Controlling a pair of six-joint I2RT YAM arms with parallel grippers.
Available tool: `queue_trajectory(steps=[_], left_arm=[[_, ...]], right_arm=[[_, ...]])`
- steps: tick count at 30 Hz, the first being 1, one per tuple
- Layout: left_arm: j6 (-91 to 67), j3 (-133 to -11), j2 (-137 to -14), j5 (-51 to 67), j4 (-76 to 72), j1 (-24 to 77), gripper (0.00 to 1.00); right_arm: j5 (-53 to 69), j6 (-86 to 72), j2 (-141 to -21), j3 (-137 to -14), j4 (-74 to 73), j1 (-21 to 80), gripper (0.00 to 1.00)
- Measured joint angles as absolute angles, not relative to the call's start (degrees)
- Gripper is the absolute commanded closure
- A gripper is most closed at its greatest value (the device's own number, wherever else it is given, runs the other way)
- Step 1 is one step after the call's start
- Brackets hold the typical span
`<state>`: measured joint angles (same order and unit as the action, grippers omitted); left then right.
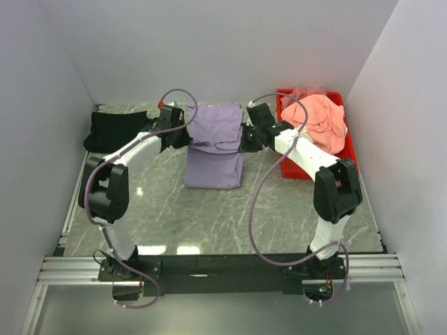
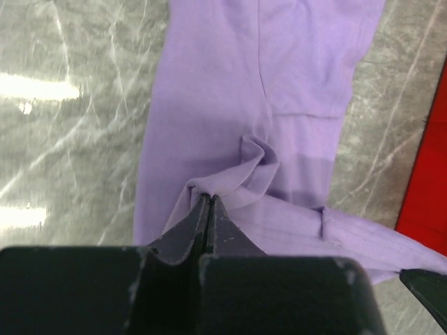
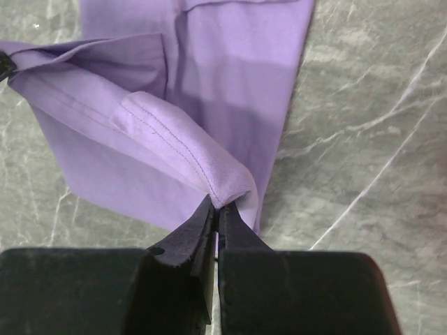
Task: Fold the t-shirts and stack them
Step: Fold the tshirt
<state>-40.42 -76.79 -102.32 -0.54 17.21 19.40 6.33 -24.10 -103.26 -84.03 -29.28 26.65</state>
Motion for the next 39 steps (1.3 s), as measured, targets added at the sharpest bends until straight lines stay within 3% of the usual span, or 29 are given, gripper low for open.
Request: queue_trajectory(steps=[7,10,15,22,26,29,30,32,33,39], left_arm=[[-39.6,-79.3,-107.7,1.1,17.9,17.8,0.99],[-39.6,-79.5,-108.8,1.5,18.0,17.3,0.93],[-39.1,-81.7,-111.8,2.7,18.5,16.6,0.93],[-38.3,-84.7,-115.9,3.7,18.8,16.2,0.85],[-37.7,-85.9,-116.4,3.7,19.7,15.9,0.65],[-36.8,-87.2,-116.6,3.9,20.1,15.7,0.35],[-36.7,-87.6,-116.5,3.9,20.1,15.6,0.16],[-36.5,-87.9,-116.3,4.2,19.8,15.6,0.01],[-36.9,-87.3,-115.7,4.3,19.6,15.5,0.01],[-38.4,-75.1,-103.0,4.2,17.5,15.6,0.01]], right_arm=[[9.2,-22.1,-108.6,-87.5,-29.6,24.9,1.00],[9.6,-21.1,-110.8,-89.0,-29.6,24.6,1.00],[10.1,-20.5,-113.8,-91.2,-29.6,24.2,1.00],[11.0,-19.7,-116.6,-93.8,-29.9,23.0,1.00],[11.1,-19.1,-118.8,-95.8,-30.2,22.8,0.92],[11.4,-18.4,-120.5,-97.9,-31.6,22.5,0.68],[11.6,-18.2,-121.1,-99.0,-32.2,22.3,0.54],[11.8,-17.4,-122.0,-100.9,-32.9,22.0,0.46],[12.2,-16.9,-122.0,-101.4,-33.1,21.9,0.36],[13.3,-15.5,-119.2,-100.2,-33.3,21.7,0.32]])
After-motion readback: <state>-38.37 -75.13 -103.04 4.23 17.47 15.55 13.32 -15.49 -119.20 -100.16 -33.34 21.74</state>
